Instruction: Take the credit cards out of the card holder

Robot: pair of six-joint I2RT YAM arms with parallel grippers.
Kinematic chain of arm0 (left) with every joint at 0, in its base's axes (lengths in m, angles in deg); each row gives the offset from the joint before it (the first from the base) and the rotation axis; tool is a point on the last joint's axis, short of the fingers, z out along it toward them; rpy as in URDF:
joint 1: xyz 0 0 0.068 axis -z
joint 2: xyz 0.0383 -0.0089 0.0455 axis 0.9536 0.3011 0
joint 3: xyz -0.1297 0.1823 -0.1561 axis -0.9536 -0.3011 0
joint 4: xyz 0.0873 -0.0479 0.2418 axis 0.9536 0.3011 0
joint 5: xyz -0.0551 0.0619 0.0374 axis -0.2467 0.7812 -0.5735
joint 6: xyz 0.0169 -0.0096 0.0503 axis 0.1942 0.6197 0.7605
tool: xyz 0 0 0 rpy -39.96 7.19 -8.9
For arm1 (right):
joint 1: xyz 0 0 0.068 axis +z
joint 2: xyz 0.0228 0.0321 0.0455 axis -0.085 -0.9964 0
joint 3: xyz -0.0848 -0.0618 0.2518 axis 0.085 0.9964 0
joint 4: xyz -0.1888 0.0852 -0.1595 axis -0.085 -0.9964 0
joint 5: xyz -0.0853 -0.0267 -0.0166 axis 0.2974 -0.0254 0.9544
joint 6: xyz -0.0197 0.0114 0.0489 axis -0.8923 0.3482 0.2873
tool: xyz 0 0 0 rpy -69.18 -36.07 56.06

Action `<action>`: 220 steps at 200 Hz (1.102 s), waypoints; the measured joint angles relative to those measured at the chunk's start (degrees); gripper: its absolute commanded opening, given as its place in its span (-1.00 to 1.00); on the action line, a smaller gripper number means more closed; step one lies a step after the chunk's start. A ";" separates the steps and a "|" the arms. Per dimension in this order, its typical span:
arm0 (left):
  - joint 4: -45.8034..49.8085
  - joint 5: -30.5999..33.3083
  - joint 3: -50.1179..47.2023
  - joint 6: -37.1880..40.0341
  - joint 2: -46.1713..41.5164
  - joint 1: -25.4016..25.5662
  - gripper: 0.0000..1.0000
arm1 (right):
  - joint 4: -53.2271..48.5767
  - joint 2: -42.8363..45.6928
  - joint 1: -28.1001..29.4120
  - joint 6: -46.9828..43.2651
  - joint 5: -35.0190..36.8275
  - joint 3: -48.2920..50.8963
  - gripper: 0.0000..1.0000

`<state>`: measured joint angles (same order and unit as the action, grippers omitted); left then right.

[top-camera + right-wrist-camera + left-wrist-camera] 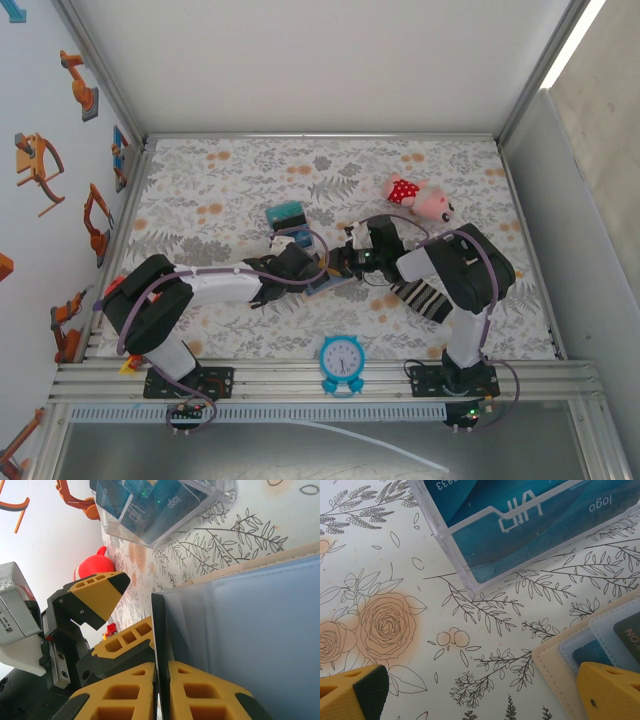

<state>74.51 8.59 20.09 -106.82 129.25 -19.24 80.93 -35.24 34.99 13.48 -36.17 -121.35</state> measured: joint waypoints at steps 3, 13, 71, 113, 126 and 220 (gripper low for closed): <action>0.00 0.00 0.00 0.00 0.00 0.00 0.94 | 0.00 0.00 0.00 0.00 0.00 0.00 -0.77; 0.02 0.00 0.00 0.00 0.00 0.00 0.94 | 0.13 0.00 0.00 0.00 0.00 0.04 -0.80; 0.17 0.02 0.04 0.00 0.00 0.00 0.94 | 0.33 0.92 -1.33 -0.02 0.02 1.18 -0.82; 0.20 0.02 0.04 0.00 0.00 0.00 0.94 | 0.35 1.51 -2.47 -0.07 0.02 1.81 -0.83; 0.24 0.04 0.07 -0.02 0.00 0.00 0.94 | 0.33 1.51 -2.47 -0.09 0.04 1.88 -0.84; 0.79 0.46 0.09 0.46 -0.26 0.00 0.94 | -24.04 7.52 -3.06 -15.61 6.47 -3.43 -0.96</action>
<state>75.30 9.05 20.18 -106.36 128.99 -19.24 56.89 -27.72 31.93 -2.12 -29.70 -124.79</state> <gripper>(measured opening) 0.970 0.048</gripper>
